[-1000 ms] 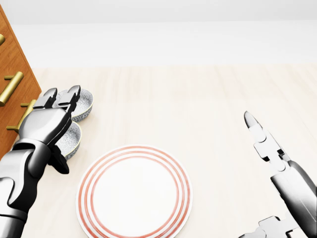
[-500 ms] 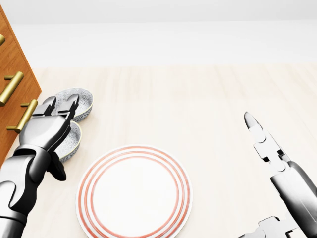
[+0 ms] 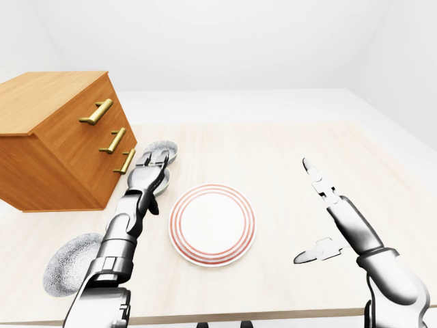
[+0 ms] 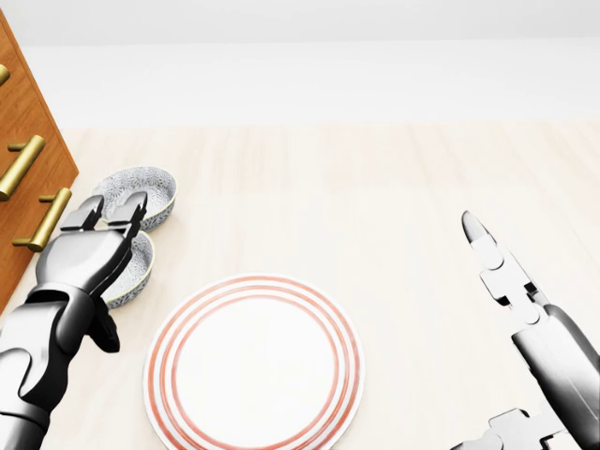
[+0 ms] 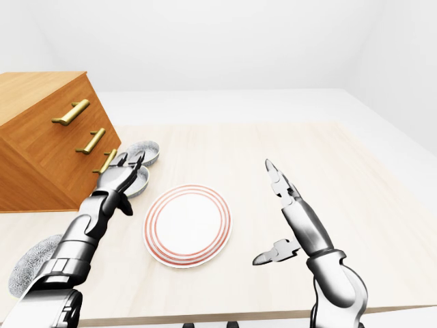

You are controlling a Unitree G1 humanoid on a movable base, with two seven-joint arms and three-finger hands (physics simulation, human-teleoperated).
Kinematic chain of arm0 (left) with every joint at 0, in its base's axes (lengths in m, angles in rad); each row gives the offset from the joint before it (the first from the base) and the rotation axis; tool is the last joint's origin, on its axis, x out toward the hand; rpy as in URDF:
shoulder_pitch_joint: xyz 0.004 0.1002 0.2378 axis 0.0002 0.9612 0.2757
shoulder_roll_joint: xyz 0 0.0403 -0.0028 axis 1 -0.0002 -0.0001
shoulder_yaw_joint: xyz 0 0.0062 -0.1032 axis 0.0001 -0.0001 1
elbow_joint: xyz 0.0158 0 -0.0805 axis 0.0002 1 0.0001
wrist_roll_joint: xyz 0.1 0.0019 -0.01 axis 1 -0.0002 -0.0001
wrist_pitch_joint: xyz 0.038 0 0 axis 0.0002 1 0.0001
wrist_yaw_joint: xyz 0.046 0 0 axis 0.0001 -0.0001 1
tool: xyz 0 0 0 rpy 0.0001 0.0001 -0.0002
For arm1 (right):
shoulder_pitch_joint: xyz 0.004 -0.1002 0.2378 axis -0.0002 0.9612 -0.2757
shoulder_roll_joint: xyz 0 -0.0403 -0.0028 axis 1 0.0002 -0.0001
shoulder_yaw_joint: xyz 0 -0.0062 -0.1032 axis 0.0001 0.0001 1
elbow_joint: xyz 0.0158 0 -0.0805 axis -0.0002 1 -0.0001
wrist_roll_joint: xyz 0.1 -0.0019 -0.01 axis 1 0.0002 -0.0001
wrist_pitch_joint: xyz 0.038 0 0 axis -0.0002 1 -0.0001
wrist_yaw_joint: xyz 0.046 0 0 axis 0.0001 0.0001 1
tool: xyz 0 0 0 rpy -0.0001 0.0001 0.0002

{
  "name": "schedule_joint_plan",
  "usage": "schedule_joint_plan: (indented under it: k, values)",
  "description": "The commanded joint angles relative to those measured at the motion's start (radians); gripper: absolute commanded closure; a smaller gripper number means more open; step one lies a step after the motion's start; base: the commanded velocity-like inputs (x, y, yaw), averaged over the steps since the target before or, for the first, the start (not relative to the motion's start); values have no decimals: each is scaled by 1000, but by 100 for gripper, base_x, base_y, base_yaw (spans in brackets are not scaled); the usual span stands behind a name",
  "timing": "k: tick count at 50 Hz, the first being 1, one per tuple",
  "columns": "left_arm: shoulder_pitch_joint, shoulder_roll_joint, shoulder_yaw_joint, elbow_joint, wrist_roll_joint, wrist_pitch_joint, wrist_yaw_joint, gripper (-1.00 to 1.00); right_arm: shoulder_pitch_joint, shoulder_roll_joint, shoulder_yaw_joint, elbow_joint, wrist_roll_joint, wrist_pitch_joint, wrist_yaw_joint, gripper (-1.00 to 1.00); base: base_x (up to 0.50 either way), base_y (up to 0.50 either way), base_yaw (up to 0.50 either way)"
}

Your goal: Put the bowl in the middle on the plate.

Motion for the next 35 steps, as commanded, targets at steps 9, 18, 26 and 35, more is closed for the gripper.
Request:
schedule_joint_plan:
  k: [9,18,26,35]
  values:
    - [11,-1,-8,32,11,0,14,-100,2,1,-2,-10,-1,0,6,-100,22,1,0]
    - [29,0,-16,64,16,0,16,-100,1,2,0,-26,-5,0,13,-100,21,1,0]
    - [35,2,-11,49,14,0,-1,-100,1,3,1,-36,-8,0,18,-100,22,1,0]
    - [46,-4,-9,29,16,0,-21,-100,0,4,2,-48,-11,0,24,-100,21,1,0]
